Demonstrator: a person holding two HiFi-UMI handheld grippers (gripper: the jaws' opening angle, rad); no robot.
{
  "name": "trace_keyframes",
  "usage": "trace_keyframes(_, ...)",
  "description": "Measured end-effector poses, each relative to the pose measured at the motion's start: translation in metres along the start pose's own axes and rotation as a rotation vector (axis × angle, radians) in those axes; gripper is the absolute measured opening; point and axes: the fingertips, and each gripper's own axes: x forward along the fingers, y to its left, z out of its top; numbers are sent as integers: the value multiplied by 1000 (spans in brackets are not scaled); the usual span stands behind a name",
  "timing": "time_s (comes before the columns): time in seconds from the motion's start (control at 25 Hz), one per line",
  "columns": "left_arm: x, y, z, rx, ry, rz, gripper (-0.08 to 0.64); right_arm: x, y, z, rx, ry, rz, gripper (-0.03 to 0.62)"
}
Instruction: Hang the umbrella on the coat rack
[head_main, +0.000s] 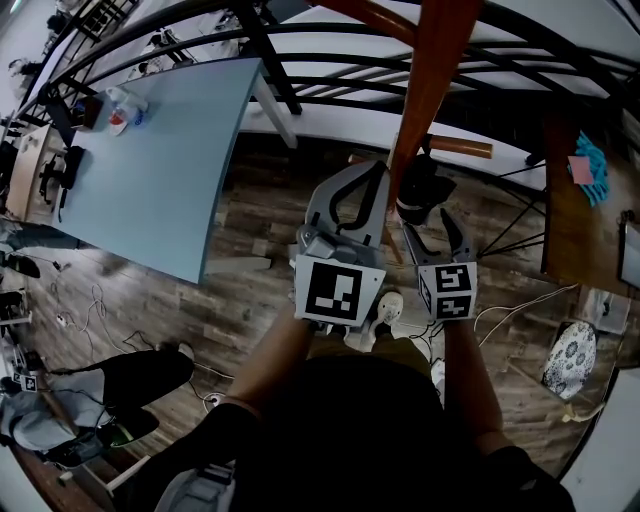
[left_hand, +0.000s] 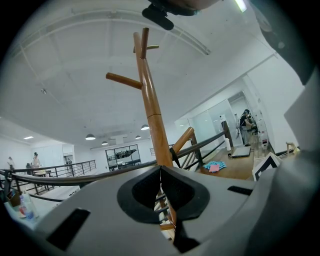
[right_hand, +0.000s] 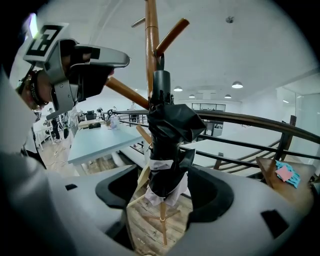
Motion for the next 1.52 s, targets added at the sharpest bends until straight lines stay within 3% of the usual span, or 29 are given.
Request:
trace_keyframes(0.48, -6, 4, 14, 19, -23, -3, 14, -22, 2, 54, -46, -118, -5, 299)
trace_keyframes(1.28, -24, 21, 46, 77, -101, -15, 14, -101, 31, 180, -252, -483, -43, 299)
trace_keyframes(1.52, -32, 26, 50, 94, -127, -22, 14, -114, 46, 198, -279, -530, -52, 298)
